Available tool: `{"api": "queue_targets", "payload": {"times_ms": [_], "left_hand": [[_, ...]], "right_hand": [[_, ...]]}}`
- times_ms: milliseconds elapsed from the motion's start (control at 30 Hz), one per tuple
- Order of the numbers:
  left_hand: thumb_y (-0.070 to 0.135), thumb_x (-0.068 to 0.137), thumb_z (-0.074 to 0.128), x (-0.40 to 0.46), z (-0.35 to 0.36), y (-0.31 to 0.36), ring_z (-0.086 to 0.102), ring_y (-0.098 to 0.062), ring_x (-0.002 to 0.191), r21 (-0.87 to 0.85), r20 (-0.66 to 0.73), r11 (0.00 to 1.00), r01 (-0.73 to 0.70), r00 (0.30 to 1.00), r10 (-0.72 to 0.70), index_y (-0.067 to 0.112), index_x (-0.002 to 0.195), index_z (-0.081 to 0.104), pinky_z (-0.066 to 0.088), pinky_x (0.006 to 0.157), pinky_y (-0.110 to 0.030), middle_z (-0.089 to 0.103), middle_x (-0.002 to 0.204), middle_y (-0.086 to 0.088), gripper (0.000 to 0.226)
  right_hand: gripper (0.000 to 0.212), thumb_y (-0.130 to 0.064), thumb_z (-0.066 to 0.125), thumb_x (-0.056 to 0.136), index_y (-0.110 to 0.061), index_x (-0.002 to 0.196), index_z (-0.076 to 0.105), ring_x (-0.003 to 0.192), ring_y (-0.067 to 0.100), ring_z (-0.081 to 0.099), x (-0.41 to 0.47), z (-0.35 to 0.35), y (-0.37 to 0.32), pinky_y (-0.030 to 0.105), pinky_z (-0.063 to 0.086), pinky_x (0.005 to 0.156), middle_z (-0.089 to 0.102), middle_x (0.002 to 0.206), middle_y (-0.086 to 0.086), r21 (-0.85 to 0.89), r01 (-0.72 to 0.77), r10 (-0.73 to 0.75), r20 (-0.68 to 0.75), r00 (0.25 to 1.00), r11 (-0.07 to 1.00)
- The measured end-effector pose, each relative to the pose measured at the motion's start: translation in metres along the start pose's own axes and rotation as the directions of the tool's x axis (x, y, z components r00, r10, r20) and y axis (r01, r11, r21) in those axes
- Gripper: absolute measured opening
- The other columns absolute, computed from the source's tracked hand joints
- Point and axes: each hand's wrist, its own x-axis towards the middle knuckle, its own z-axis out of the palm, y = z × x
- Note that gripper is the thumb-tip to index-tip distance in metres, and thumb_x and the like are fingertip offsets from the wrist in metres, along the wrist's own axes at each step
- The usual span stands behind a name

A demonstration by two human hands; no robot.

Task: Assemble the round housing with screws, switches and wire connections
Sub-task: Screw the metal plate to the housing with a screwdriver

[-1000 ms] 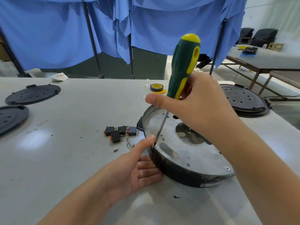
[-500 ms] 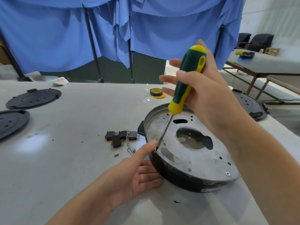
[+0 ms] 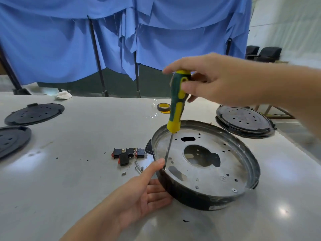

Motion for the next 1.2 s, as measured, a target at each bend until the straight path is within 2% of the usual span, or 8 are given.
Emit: {"api": "queue_targets", "payload": {"times_ms": [100,200,467,667,767,900,1067,1200], "left_hand": [[0.052,0.047,0.082,0.001,0.001,0.0,0.066,-0.037,0.105,0.01,-0.003,1.0,-0.002,1.0,0.002,-0.006,0.107,0.063,0.061,0.077,-0.038,0.07,0.107,-0.026,0.086],[0.053,0.049,0.08,0.0,0.002,0.0,0.066,-0.036,0.108,0.019,-0.003,1.0,-0.002,1.0,0.002,-0.006,0.107,0.063,0.06,0.079,-0.038,0.071,0.105,-0.025,0.084],[0.052,0.05,0.078,-0.003,0.003,0.0,0.068,-0.034,0.102,0.015,-0.011,1.0,-0.001,1.0,0.002,-0.006,0.108,0.061,0.06,0.077,-0.037,0.072,0.103,-0.024,0.084],[0.051,0.05,0.078,-0.003,0.003,0.0,0.07,-0.033,0.1,0.014,-0.016,1.0,-0.002,1.0,0.002,-0.007,0.11,0.06,0.061,0.076,-0.037,0.072,0.102,-0.024,0.085],[0.051,0.05,0.079,-0.003,0.003,0.0,0.07,-0.033,0.099,0.016,-0.011,1.0,-0.002,1.0,0.003,-0.007,0.11,0.06,0.061,0.075,-0.036,0.072,0.102,-0.024,0.086],[0.052,0.049,0.08,-0.003,0.002,0.0,0.071,-0.032,0.097,0.023,0.004,1.0,-0.004,1.0,0.003,-0.006,0.109,0.061,0.061,0.075,-0.035,0.072,0.102,-0.024,0.085],[0.053,0.051,0.08,-0.002,0.0,0.0,0.072,-0.031,0.094,0.036,0.024,0.999,0.004,1.0,-0.005,-0.005,0.109,0.062,0.062,0.074,-0.034,0.073,0.102,-0.023,0.084],[0.053,0.05,0.08,-0.001,0.0,0.0,0.073,-0.03,0.092,0.04,0.023,0.999,-0.001,1.0,0.0,-0.005,0.11,0.061,0.062,0.071,-0.033,0.073,0.102,-0.022,0.085]], "right_hand": [[0.046,-0.064,0.04,0.086,-0.022,0.078,0.055,0.051,0.012,0.058,0.005,-0.006,-0.013,0.025,0.041,0.05,0.058,0.058,-0.002,-0.322,-0.005,-0.006,-0.033,0.999,0.947],[0.061,-0.068,0.02,0.087,-0.014,0.069,0.042,0.048,0.02,0.042,0.012,0.001,-0.02,0.029,0.026,0.046,0.044,0.056,0.001,-0.661,-0.048,-0.05,-0.129,0.99,0.749],[0.021,-0.019,0.041,0.097,-0.03,0.114,0.047,0.074,0.018,0.052,0.014,0.003,-0.029,0.031,0.042,0.066,0.038,0.119,-0.006,-0.349,0.032,0.025,0.159,0.987,0.937],[0.044,-0.06,0.037,0.091,-0.021,0.095,0.056,0.047,0.008,0.053,0.018,-0.008,-0.037,0.016,0.035,0.036,0.057,0.06,-0.004,-0.486,-0.013,0.083,0.123,0.989,0.874],[0.05,-0.061,0.025,0.094,-0.018,0.092,0.051,0.05,0.01,0.04,0.019,-0.003,-0.035,0.024,0.025,0.045,0.044,0.062,-0.002,-0.644,-0.023,0.048,0.021,0.999,0.765],[0.014,-0.03,0.039,0.098,-0.023,0.11,0.04,0.047,0.007,0.045,0.019,-0.006,-0.038,0.009,0.029,0.032,0.044,0.068,-0.002,-0.273,-0.035,0.062,0.09,0.994,0.961],[0.045,-0.063,0.029,0.092,-0.021,0.094,0.046,0.055,0.01,0.043,0.021,0.004,-0.029,0.025,0.029,0.047,0.047,0.067,-0.003,-0.592,0.025,-0.043,-0.017,0.999,0.805],[0.015,-0.037,0.039,0.097,-0.025,0.106,0.044,0.06,0.008,0.049,0.023,0.001,-0.03,0.025,0.037,0.05,0.053,0.086,0.001,-0.314,-0.025,0.061,0.108,0.992,0.949]]}}
